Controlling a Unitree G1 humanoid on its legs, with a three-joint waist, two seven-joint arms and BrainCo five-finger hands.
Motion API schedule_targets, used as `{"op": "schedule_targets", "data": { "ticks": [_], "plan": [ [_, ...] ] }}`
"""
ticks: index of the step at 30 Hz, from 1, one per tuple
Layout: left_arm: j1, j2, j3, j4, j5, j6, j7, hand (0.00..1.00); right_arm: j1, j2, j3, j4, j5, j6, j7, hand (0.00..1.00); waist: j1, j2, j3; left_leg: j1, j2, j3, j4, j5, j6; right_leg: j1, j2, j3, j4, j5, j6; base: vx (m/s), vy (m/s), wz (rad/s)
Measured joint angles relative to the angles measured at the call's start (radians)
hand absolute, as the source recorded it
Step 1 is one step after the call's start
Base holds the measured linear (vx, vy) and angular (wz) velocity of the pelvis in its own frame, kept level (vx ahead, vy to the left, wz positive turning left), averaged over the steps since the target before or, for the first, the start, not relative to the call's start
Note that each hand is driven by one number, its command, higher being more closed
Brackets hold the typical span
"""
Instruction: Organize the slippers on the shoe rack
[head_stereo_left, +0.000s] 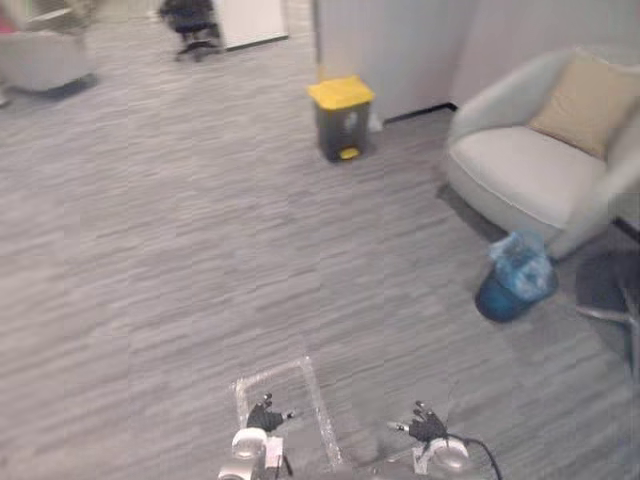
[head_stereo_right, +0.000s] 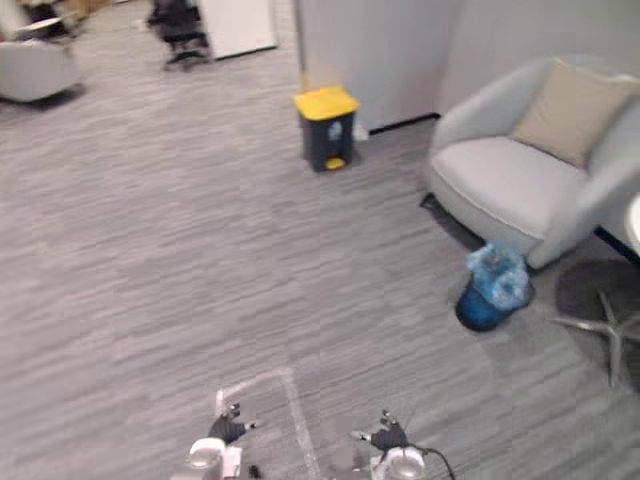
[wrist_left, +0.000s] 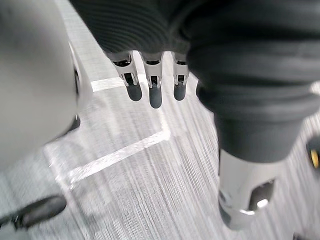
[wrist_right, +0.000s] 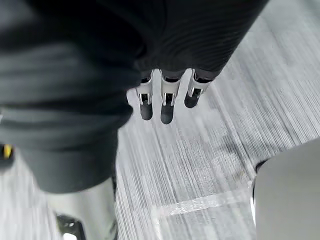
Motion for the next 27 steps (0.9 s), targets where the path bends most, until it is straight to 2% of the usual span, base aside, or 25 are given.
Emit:
{"op": "schedule_targets", "data": {
  "ticks": [1, 2, 3, 4, 5, 6, 7, 8, 9, 10, 11, 12, 14, 15, 16, 18, 19, 20, 22, 23, 24, 25, 27],
  "plan": [
    [0.001, 0.000, -0.018, 0.017, -0.003, -0.004, 0.001, 0.00, 0.002, -0.009, 0.001, 0.003, 0.000, -0.001, 0.000, 0.00, 0.001, 0.021, -0.013, -0.016, 0.009, -0.030, -0.005, 0.035, 0.007, -0.001, 0.008, 0.037, 0.008, -0.028, 0.022, 0.37, 0.377, -1.26],
    [0.001, 0.001, -0.024, 0.019, -0.005, -0.005, 0.000, 0.00, 0.004, -0.013, 0.001, 0.005, -0.001, -0.002, 0.001, 0.00, 0.001, 0.029, -0.018, -0.022, 0.015, -0.026, 0.010, 0.076, -0.009, -0.002, 0.011, 0.050, 0.013, -0.038, 0.029, 0.44, 0.497, -1.19],
    [-0.001, 0.019, -0.036, 0.034, -0.007, -0.009, 0.000, 0.00, 0.004, -0.003, 0.001, 0.016, -0.001, 0.000, 0.000, 0.00, 0.002, -0.001, -0.038, -0.019, -0.004, 0.026, 0.053, 0.090, 0.003, -0.007, -0.016, 0.086, 0.053, -0.059, 0.052, 0.29, 0.339, -0.66],
    [-0.001, 0.020, -0.036, 0.034, -0.007, -0.009, 0.000, 0.00, 0.004, -0.003, 0.001, 0.016, -0.001, 0.000, 0.000, 0.00, 0.002, -0.002, -0.038, -0.019, -0.004, 0.027, 0.052, 0.090, 0.003, -0.008, -0.017, 0.086, 0.055, -0.059, 0.052, 0.37, 0.436, -1.16],
    [-0.002, 0.062, -0.049, 0.050, -0.006, -0.008, 0.000, 0.00, 0.013, 0.028, 0.001, 0.034, -0.001, -0.004, 0.002, 0.00, 0.000, -0.052, -0.066, 0.004, -0.037, 0.106, 0.037, 0.068, 0.033, -0.070, -0.057, 0.096, 0.137, -0.053, 0.061, 0.27, 0.302, -0.91],
    [-0.004, 0.076, -0.063, 0.055, -0.003, -0.008, 0.001, 0.00, 0.008, 0.037, -0.002, 0.039, -0.001, -0.003, 0.002, 0.00, 0.000, -0.065, -0.068, 0.021, -0.043, 0.140, 0.033, 0.061, 0.047, -0.089, -0.063, 0.115, 0.170, -0.042, 0.076, 0.31, 0.357, -1.00],
    [-0.005, 0.079, -0.066, 0.056, -0.002, -0.008, 0.001, 0.00, 0.006, 0.038, -0.002, 0.043, -0.001, -0.001, 0.002, 0.00, 0.000, -0.067, -0.068, 0.028, -0.045, 0.151, 0.031, 0.058, 0.051, -0.100, -0.063, 0.120, 0.183, -0.036, 0.084, 0.24, 0.310, -0.95],
    [-0.005, 0.088, -0.078, 0.063, 0.003, -0.007, 0.003, 0.00, -0.004, 0.037, -0.001, 0.052, -0.002, 0.000, 0.006, 0.00, 0.005, -0.064, -0.065, 0.070, -0.040, 0.219, 0.006, 0.050, 0.065, -0.140, -0.064, 0.104, 0.240, 0.010, 0.094, 0.14, 0.194, -0.83],
    [-0.004, 0.089, -0.080, 0.064, 0.003, -0.006, 0.004, 0.00, -0.005, 0.035, -0.001, 0.054, -0.002, 0.000, 0.005, 0.00, 0.006, -0.062, -0.063, 0.084, -0.039, 0.230, -0.004, 0.048, 0.068, -0.145, -0.065, 0.091, 0.246, 0.022, 0.093, 0.17, 0.245, -1.22],
    [-0.005, 0.093, -0.091, 0.065, 0.003, -0.006, 0.009, 0.00, -0.010, 0.026, 0.000, 0.058, -0.003, 0.000, 0.005, 0.00, 0.007, -0.046, -0.058, 0.130, -0.029, 0.277, -0.047, 0.047, 0.074, -0.167, -0.081, -0.010, 0.259, 0.027, 0.097, 0.07, 0.105, -0.79],
    [-0.004, 0.097, -0.100, 0.068, 0.003, -0.005, 0.011, 0.00, -0.012, 0.022, 0.000, 0.061, -0.003, 0.000, 0.005, 0.00, 0.007, -0.040, -0.060, 0.142, -0.025, 0.288, -0.061, 0.048, 0.076, -0.175, -0.084, -0.056, 0.255, 0.021, 0.096, 0.13, 0.165, -1.10],
    [-0.009, 0.109, -0.108, 0.082, 0.003, 0.001, 0.013, 0.00, -0.019, 0.014, 0.001, 0.069, -0.002, 0.000, 0.004, 0.00, 0.003, -0.025, -0.064, 0.165, -0.012, 0.321, -0.099, 0.049, 0.077, -0.201, -0.072, -0.191, 0.220, -0.005, 0.087, 0.08, 0.067, -0.69],
    [-0.013, 0.117, -0.107, 0.084, 0.003, 0.006, 0.013, 0.00, -0.022, 0.012, -0.001, 0.069, -0.002, 0.000, 0.005, 0.00, -0.003, -0.020, -0.062, 0.170, -0.008, 0.331, -0.109, 0.049, 0.077, -0.209, -0.047, -0.240, 0.172, -0.011, 0.082, 0.11, 0.016, -0.41],
    [-0.018, 0.122, -0.107, 0.084, 0.003, 0.006, 0.012, 0.00, -0.022, 0.012, -0.002, 0.069, -0.002, -0.001, 0.004, 0.00, -0.006, -0.020, -0.062, 0.171, -0.012, 0.338, -0.109, 0.049, 0.077, -0.211, -0.021, -0.277, 0.089, 0.015, 0.054, 0.16, -0.070, -0.27],
    [-0.024, 0.118, -0.107, 0.087, 0.004, 0.007, 0.011, 0.00, -0.022, 0.005, -0.013, 0.071, -0.001, -0.002, 0.005, 0.00, -0.005, -0.018, -0.063, 0.187, -0.023, 0.342, -0.113, 0.049, 0.077, -0.182, -0.017, -0.314, 0.025, 0.048, 0.016, 0.18, -0.075, -0.28],
    [-0.021, 0.080, -0.106, 0.095, 0.005, 0.007, -0.001, 0.00, -0.023, -0.016, -0.049, 0.070, -0.001, -0.009, 0.005, 0.00, -0.009, 0.038, -0.049, 0.226, -0.012, 0.340, -0.126, 0.050, 0.075, -0.128, -0.004, -0.301, -0.021, 0.065, 0.011, 0.17, -0.040, -0.25],
    [-0.015, 0.068, -0.106, 0.099, 0.005, 0.007, -0.007, 0.00, -0.022, -0.020, -0.064, 0.072, -0.001, -0.010, 0.006, 0.00, -0.010, 0.044, -0.048, 0.241, -0.007, 0.341, -0.124, 0.050, 0.074, -0.109, 0.000, -0.299, -0.028, 0.065, 0.011, 0.15, -0.049, -0.12],
    [-0.010, 0.065, -0.105, 0.099, 0.005, 0.008, -0.009, 0.00, -0.021, -0.020, -0.070, 0.075, -0.001, -0.010, 0.006, 0.00, -0.010, 0.045, -0.048, 0.245, -0.004, 0.342, -0.112, 0.048, 0.071, -0.101, 0.000, -0.298, -0.027, 0.065, 0.011, 0.16, -0.092, -0.01],
    [-0.009, 0.046, -0.047, 0.066, 0.016, 0.006, -0.015, 0.00, -0.017, -0.004, -0.072, 0.076, -0.001, -0.009, 0.005, 0.00, -0.001, 0.015, -0.027, 0.208, 0.032, 0.359, 0.125, 0.029, 0.045, -0.039, -0.003, -0.282, -0.022, 0.067, 0.008, 0.12, -0.150, -0.14],
    [-0.008, 0.043, -0.033, 0.061, 0.016, 0.006, -0.016, 0.00, -0.014, -0.002, -0.071, 0.074, -0.001, -0.009, 0.005, 0.00, 0.000, 0.012, -0.025, 0.197, 0.040, 0.359, 0.168, 0.028, 0.043, -0.031, -0.001, -0.276, -0.022, 0.067, 0.007, 0.10, -0.170, -0.63],
    [0.002, 0.032, 0.025, 0.032, 0.020, 0.005, -0.016, 0.00, -0.006, 0.004, -0.065, 0.060, -0.001, -0.009, 0.006, 0.00, 0.017, 0.007, -0.022, 0.123, 0.081, 0.356, 0.363, 0.015, 0.042, -0.024, 0.011, -0.225, -0.009, 0.067, 0.006, 0.13, -0.073, -1.13],
    [0.005, 0.024, 0.047, 0.028, 0.021, 0.001, -0.016, 0.00, -0.007, 0.002, -0.060, 0.049, -0.001, -0.004, 0.005, 0.00, 0.038, 0.009, -0.022, 0.090, 0.099, 0.351, 0.422, -0.034, 0.045, -0.026, 0.021, -0.148, -0.007, 0.062, -0.001, 0.14, -0.020, -1.52],
    [-0.003, 0.015, 0.057, 0.015, 0.020, 0.003, -0.016, 0.00, -0.009, 0.001, -0.060, 0.044, -0.001, 0.001, 0.004, 0.00, 0.041, 0.004, -0.014, 0.059, 0.098, 0.323, 0.391, -0.086, 0.040, -0.038, 0.024, -0.076, -0.010, 0.061, -0.002, 0.10, 0.052, -1.21]
  ]
}}
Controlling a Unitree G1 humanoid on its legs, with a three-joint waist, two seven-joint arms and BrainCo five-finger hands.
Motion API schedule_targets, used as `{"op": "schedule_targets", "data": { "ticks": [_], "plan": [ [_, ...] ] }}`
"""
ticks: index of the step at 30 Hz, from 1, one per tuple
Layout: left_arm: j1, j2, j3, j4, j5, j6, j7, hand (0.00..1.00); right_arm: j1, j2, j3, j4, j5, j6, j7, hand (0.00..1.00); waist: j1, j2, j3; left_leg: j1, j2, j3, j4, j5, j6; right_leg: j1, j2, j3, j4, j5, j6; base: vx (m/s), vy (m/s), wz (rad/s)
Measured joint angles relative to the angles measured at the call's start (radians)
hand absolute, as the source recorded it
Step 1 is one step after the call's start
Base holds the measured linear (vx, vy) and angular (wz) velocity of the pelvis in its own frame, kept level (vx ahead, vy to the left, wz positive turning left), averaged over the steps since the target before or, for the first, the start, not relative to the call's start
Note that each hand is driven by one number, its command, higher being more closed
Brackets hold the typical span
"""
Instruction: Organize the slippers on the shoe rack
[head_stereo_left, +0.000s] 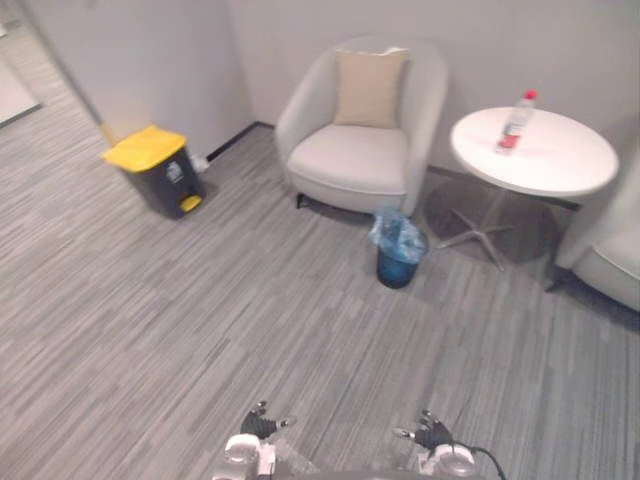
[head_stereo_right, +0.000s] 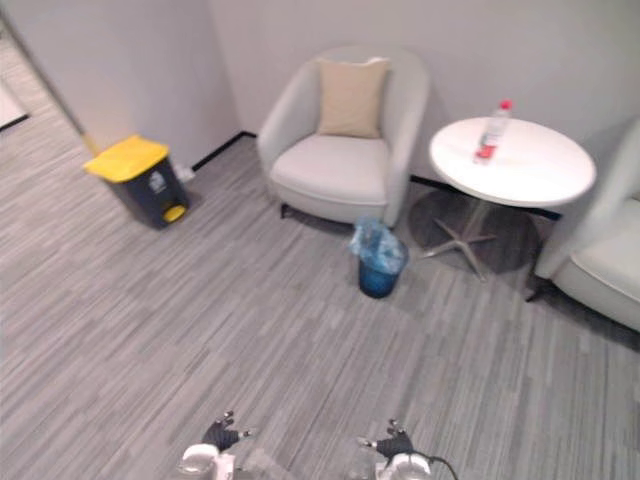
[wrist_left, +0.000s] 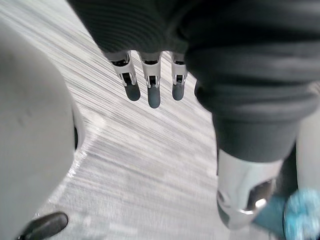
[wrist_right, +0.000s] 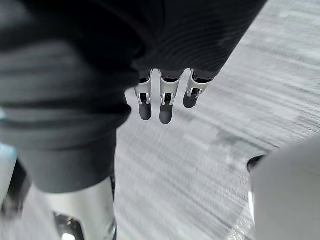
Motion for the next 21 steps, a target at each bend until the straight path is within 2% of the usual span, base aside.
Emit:
{"op": "schedule_targets", "data": {
  "ticks": [1, 3, 4, 5, 6, 9, 11, 13, 14, 15, 17, 18, 20, 21],
  "plan": [
    [0.000, -0.002, 0.000, 0.000, 0.000, 0.000, 0.000, 0.00, -0.001, 0.001, 0.000, 0.000, 0.000, 0.001, 0.000, 0.00, 0.000, -0.001, 0.002, -0.001, -0.003, -0.011, -0.014, -0.004, -0.001, 0.000, -0.001, 0.011, 0.000, 0.000, 0.000, 0.08, 0.075, -1.00],
    [0.000, -0.012, -0.009, -0.001, -0.005, -0.002, 0.001, 0.00, 0.006, 0.004, -0.003, -0.007, 0.009, -0.001, -0.002, 0.00, -0.001, -0.011, 0.009, 0.009, -0.063, -0.181, -0.205, 0.001, -0.004, -0.002, -0.014, 0.095, 0.006, -0.012, 0.018, 0.10, 0.188, -1.05],
    [0.000, -0.014, -0.013, -0.001, -0.008, -0.002, 0.001, 0.00, 0.007, 0.002, -0.002, -0.006, 0.009, -0.001, -0.002, 0.00, -0.002, -0.009, 0.007, 0.013, -0.071, -0.211, -0.237, 0.006, -0.003, -0.008, -0.013, 0.105, 0.008, -0.016, 0.024, 0.07, 0.272, -1.09],
    [0.002, -0.019, -0.036, 0.000, -0.010, -0.001, 0.005, 0.00, 0.010, -0.009, -0.002, -0.001, 0.009, -0.003, -0.002, 0.00, 0.001, 0.014, -0.005, 0.016, -0.078, -0.307, -0.329, 0.027, -0.001, -0.030, 0.002, 0.137, 0.021, -0.042, 0.036, 0.07, 0.259, -1.16],
    [-0.002, -0.007, -0.050, 0.002, -0.012, 0.002, 0.009, 0.00, 0.004, -0.012, -0.002, 0.003, 0.014, -0.002, -0.004, 0.00, 0.007, 0.022, -0.007, 0.010, -0.079, -0.268, -0.307, 0.060, -0.028, -0.042, -0.003, 0.172, 0.056, -0.068, 0.049, 0.08, 0.295, -1.28],
    [0.004, 0.039, -0.099, 0.021, -0.016, 0.002, 0.014, 0.00, 0.019, 0.012, -0.002, 0.004, 0.021, -0.003, -0.002, 0.00, -0.003, -0.031, -0.039, 0.044, -0.129, -0.188, -0.367, 0.058, 0.004, -0.078, -0.061, 0.212, 0.065, -0.078, 0.076, 0.08, 0.204, -0.74],
    [0.004, 0.068, -0.127, 0.027, -0.016, 0.003, 0.014, 0.00, 0.028, 0.015, -0.003, 0.005, 0.022, -0.003, 0.000, 0.00, -0.005, -0.052, -0.057, 0.070, -0.147, -0.154, -0.413, 0.066, 0.020, -0.095, -0.080, 0.224, 0.053, -0.060, 0.099, 0.16, 0.118, -0.59],
    [0.003, 0.076, -0.134, 0.034, -0.016, 0.004, 0.014, 0.00, 0.029, 0.011, -0.007, 0.007, 0.032, -0.001, 0.001, 0.00, -0.007, -0.057, -0.060, 0.095, -0.154, -0.128, -0.437, 0.074, 0.032, -0.103, -0.083, 0.228, 0.057, -0.042, 0.105, 0.17, 0.093, -0.45],
    [0.001, 0.074, -0.134, 0.038, -0.016, 0.004, 0.014, 0.00, 0.028, 0.007, -0.009, 0.009, 0.040, 0.000, 0.001, 0.00, -0.006, -0.050, -0.058, 0.107, -0.152, -0.110, -0.446, 0.075, 0.033, -0.109, -0.079, 0.232, 0.061, -0.030, 0.109, 0.14, 0.082, -0.68],
    [0.003, 0.074, -0.134, 0.039, -0.016, 0.004, 0.015, 0.00, 0.020, 0.002, -0.009, 0.010, 0.040, 0.001, 0.001, 0.00, -0.002, -0.030, -0.051, 0.130, -0.140, -0.068, -0.459, 0.076, 0.034, -0.135, -0.067, 0.198, 0.083, 0.000, 0.111, 0.16, 0.093, -0.81],
    [0.006, 0.072, -0.134, 0.040, -0.017, 0.005, 0.016, 0.00, 0.016, 0.003, -0.008, 0.011, 0.040, 0.001, 0.001, 0.00, -0.003, -0.020, -0.052, 0.136, -0.132, -0.043, -0.459, 0.079, 0.039, -0.154, -0.068, 0.098, 0.099, 0.018, 0.113, 0.10, 0.047, -0.66],
    [0.004, 0.075, -0.134, 0.040, -0.017, 0.006, 0.021, 0.00, 0.011, 0.001, -0.009, 0.012, 0.040, 0.000, 0.001, 0.00, -0.003, -0.016, -0.051, 0.148, -0.128, -0.022, -0.458, 0.080, 0.042, -0.166, -0.082, -0.070, 0.121, 0.029, 0.106, 0.10, 0.021, -0.50],
    [0.004, 0.075, -0.134, 0.043, -0.017, 0.008, 0.026, 0.00, 0.010, 0.000, -0.012, 0.021, 0.041, -0.001, 0.001, 0.00, -0.004, -0.013, -0.049, 0.167, -0.127, -0.023, -0.458, 0.080, 0.042, -0.165, -0.085, -0.121, 0.144, 0.031, 0.104, 0.11, -0.004, -0.36],
    [0.000, 0.068, -0.133, 0.048, -0.019, 0.009, 0.029, 0.00, 0.009, -0.002, -0.032, 0.017, 0.040, -0.007, 0.001, 0.00, -0.007, 0.012, -0.040, 0.194, -0.109, -0.035, -0.446, 0.081, 0.043, -0.197, -0.063, -0.138, 0.202, -0.001, 0.085, 0.12, -0.037, -0.16]
  ]
}}
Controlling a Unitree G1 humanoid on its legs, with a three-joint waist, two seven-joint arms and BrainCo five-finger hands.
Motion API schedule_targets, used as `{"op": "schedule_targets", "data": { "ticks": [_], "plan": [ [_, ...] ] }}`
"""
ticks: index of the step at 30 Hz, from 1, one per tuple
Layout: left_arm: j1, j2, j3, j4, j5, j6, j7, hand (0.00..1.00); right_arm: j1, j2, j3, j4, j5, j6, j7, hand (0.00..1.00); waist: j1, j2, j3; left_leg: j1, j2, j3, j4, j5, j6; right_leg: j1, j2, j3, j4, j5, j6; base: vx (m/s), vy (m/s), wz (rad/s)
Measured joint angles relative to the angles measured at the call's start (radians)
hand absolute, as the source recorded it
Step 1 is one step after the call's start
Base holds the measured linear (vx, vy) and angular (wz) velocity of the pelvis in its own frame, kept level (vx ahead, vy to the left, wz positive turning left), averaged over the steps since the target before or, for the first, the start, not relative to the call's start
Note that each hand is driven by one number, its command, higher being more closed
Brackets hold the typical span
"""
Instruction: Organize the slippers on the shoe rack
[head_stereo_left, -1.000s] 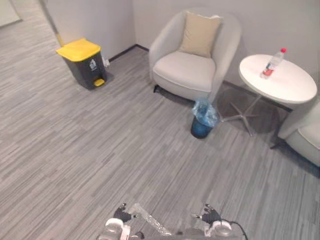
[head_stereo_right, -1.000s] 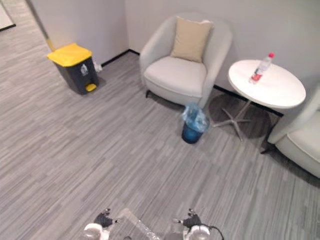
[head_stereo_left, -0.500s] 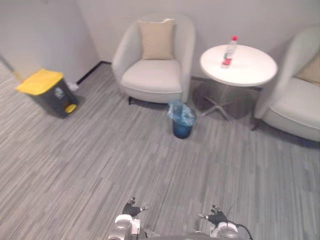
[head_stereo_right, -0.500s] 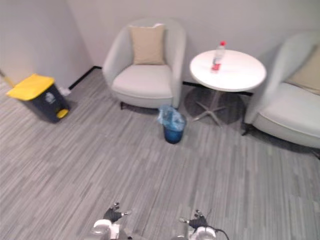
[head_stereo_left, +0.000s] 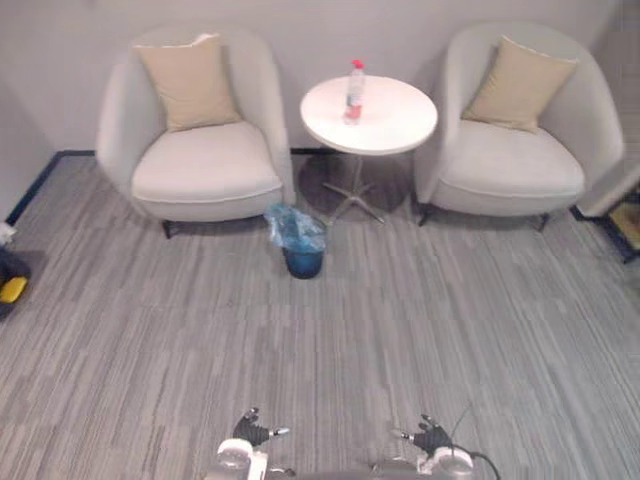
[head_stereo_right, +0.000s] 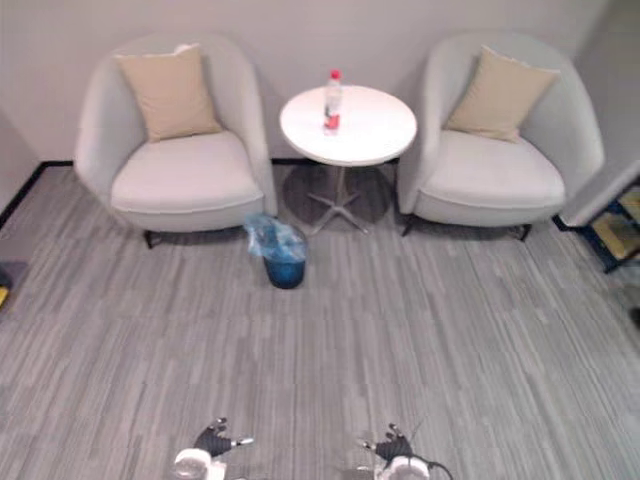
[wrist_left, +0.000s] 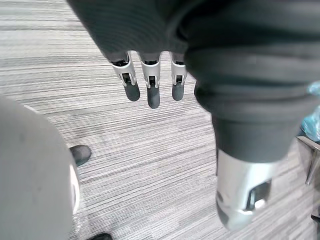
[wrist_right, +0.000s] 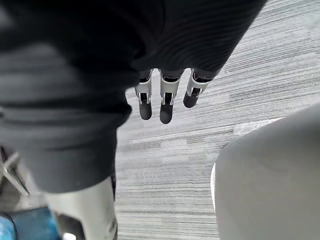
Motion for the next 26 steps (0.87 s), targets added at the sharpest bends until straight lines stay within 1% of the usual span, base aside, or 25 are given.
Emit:
{"op": "schedule_targets", "data": {
  "ticks": [1, 2, 3, 4, 6, 8, 9, 10, 11, 13, 14, 15, 16, 18, 20, 23, 26],
  "plan": [
    [-0.001, 0.000, 0.001, 0.001, 0.000, 0.000, 0.000, 0.00, 0.001, 0.000, -0.003, 0.000, 0.000, 0.001, -0.001, 0.00, -0.003, 0.000, -0.002, 0.004, 0.002, -0.005, 0.000, 0.000, 0.000, 0.005, 0.005, -0.012, -0.032, -0.009, -0.004, 0.12, -0.043, -0.11],
    [-0.003, 0.004, 0.004, 0.002, -0.002, -0.002, 0.000, 0.00, 0.003, 0.003, -0.007, 0.004, 0.000, 0.003, 0.001, 0.00, -0.003, -0.007, -0.009, 0.006, -0.002, -0.015, 0.004, 0.000, 0.000, 0.019, 0.010, -0.033, -0.125, 0.011, -0.018, 0.13, -0.067, 0.10],
    [-0.008, 0.007, 0.017, 0.019, -0.008, -0.002, 0.000, 0.00, 0.009, 0.004, -0.029, 0.015, 0.004, -0.001, 0.000, 0.00, -0.006, -0.028, -0.013, 0.007, -0.024, -0.038, 0.022, -0.005, 0.002, 0.047, 0.000, -0.063, -0.190, 0.048, -0.036, 0.14, -0.051, 0.11],
    [-0.009, 0.000, 0.022, 0.021, -0.011, -0.003, -0.001, 0.00, 0.011, -0.001, -0.043, 0.017, 0.004, -0.003, -0.001, 0.00, -0.005, -0.020, -0.018, 0.007, -0.019, -0.047, 0.028, -0.005, 0.002, 0.058, 0.005, -0.060, -0.207, 0.059, -0.039, 0.19, -0.047, 0.08],
    [-0.004, -0.028, 0.032, 0.026, -0.019, -0.005, -0.004, 0.00, 0.017, -0.026, -0.062, 0.017, 0.008, -0.004, 0.000, 0.00, -0.004, 0.015, -0.014, 0.036, -0.014, -0.058, 0.031, -0.005, 0.002, 0.111, 0.005, -0.057, -0.266, 0.068, -0.042, 0.17, -0.013, -0.12],
    [0.001, -0.037, 0.053, 0.037, -0.019, -0.004, -0.009, 0.00, 0.023, -0.035, -0.071, 0.018, 0.008, -0.004, -0.001, 0.00, -0.005, 0.023, -0.017, 0.043, -0.016, -0.078, 0.060, -0.004, 0.002, 0.141, 0.001, -0.058, -0.278, 0.068, -0.042, 0.16, -0.028, -0.01],
    [0.004, -0.034, 0.061, 0.039, -0.019, -0.004, -0.015, 0.00, 0.027, -0.030, -0.090, 0.025, 0.008, -0.002, -0.001, 0.00, 0.001, 0.013, -0.011, 0.021, -0.022, -0.086, 0.119, -0.027, 0.000, 0.170, -0.023, -0.059, -0.280, 0.068, -0.042, 0.14, -0.008, 0.09],
    [0.004, -0.033, 0.063, 0.038, -0.019, -0.007, -0.016, 0.00, 0.027, -0.030, -0.092, 0.029, 0.008, 0.000, -0.001, 0.00, 0.002, 0.012, -0.012, 0.022, -0.028, -0.097, 0.100, -0.040, -0.004, 0.179, -0.027, -0.058, -0.285, 0.068, -0.042, 0.11, -0.007, 0.09],
    [0.002, -0.034, 0.063, 0.031, -0.019, -0.008, -0.016, 0.00, 0.028, -0.043, -0.098, 0.034, 0.008, 0.003, -0.001, 0.00, -0.003, 0.034, -0.015, 0.039, -0.024, -0.109, -0.025, 0.023, -0.005, 0.189, -0.011, -0.070, -0.293, 0.068, -0.041, 0.08, 0.000, 0.01],
    [0.006, -0.026, 0.063, 0.030, -0.019, -0.007, -0.016, 0.00, 0.028, -0.045, -0.098, 0.040, 0.008, 0.004, -0.003, 0.00, -0.002, 0.030, -0.021, 0.054, -0.016, -0.111, -0.047, 0.016, -0.009, 0.195, -0.003, -0.067, -0.313, 0.065, -0.037, 0.09, 0.008, -0.04],
    [0.007, -0.014, 0.063, 0.030, -0.020, -0.007, -0.017, 0.00, 0.028, -0.039, -0.098, 0.040, 0.008, 0.003, -0.004, 0.00, -0.002, 0.015, -0.016, 0.055, -0.021, -0.115, -0.047, 0.016, -0.009, 0.199, -0.009, -0.069, -0.317, 0.067, -0.034, 0.07, 0.025, 0.09],
    [0.007, -0.004, 0.063, 0.031, -0.020, -0.006, -0.016, 0.00, 0.028, -0.034, -0.098, 0.051, 0.008, 0.004, -0.003, 0.00, -0.002, -0.008, -0.015, 0.055, -0.025, -0.124, -0.045, 0.016, -0.009, 0.206, -0.013, -0.077, -0.325, 0.068, -0.034, 0.04, 0.025, 0.10],
    [0.010, -0.002, 0.064, 0.031, -0.020, -0.006, -0.016, 0.00, 0.028, -0.033, -0.098, 0.056, 0.008, 0.004, -0.003, 0.00, -0.001, -0.013, -0.016, 0.055, -0.026, -0.124, -0.045, 0.016, -0.009, 0.208, -0.015, -0.079, -0.327, 0.068, -0.034, 0.02, 0.015, 0.14],
    [0.016, 0.008, 0.070, 0.031, -0.021, -0.006, -0.017, 0.00, 0.056, -0.029, -0.098, 0.061, 0.007, 0.008, 0.000, 0.00, 0.004, -0.033, -0.027, 0.057, -0.033, -0.127, -0.039, 0.016, -0.009, 0.226, -0.024, -0.088, -0.342, 0.073, -0.026, 0.03, 0.009, 0.12],
    [0.019, 0.007, 0.079, 0.032, -0.021, -0.006, -0.017, 0.00, 0.065, -0.031, -0.098, 0.061, 0.007, 0.008, 0.000, 0.00, 0.004, -0.030, -0.027, 0.063, -0.037, -0.127, -0.037, 0.016, -0.009, 0.232, -0.029, -0.089, -0.342, 0.074, -0.025, 0.01, 0.004, 0.02],
    [0.024, 0.002, 0.088, 0.034, -0.021, -0.006, -0.017, 0.00, 0.073, -0.035, -0.098, 0.061, 0.007, 0.013, 0.000, 0.00, 0.003, -0.020, -0.027, 0.074, -0.044, -0.129, -0.037, 0.017, -0.009, 0.246, -0.037, -0.089, -0.342, 0.075, -0.023, -0.02, -0.010, -0.03],
    [0.023, 0.002, 0.088, 0.038, -0.022, -0.006, -0.017, 0.00, 0.081, -0.037, -0.098, 0.061, 0.007, 0.014, 0.000, 0.00, 0.003, -0.019, -0.028, 0.075, -0.046, -0.147, -0.037, 0.017, -0.009, 0.246, -0.039, -0.098, -0.342, 0.075, -0.023, -0.03, -0.031, 0.06]
  ]
}}
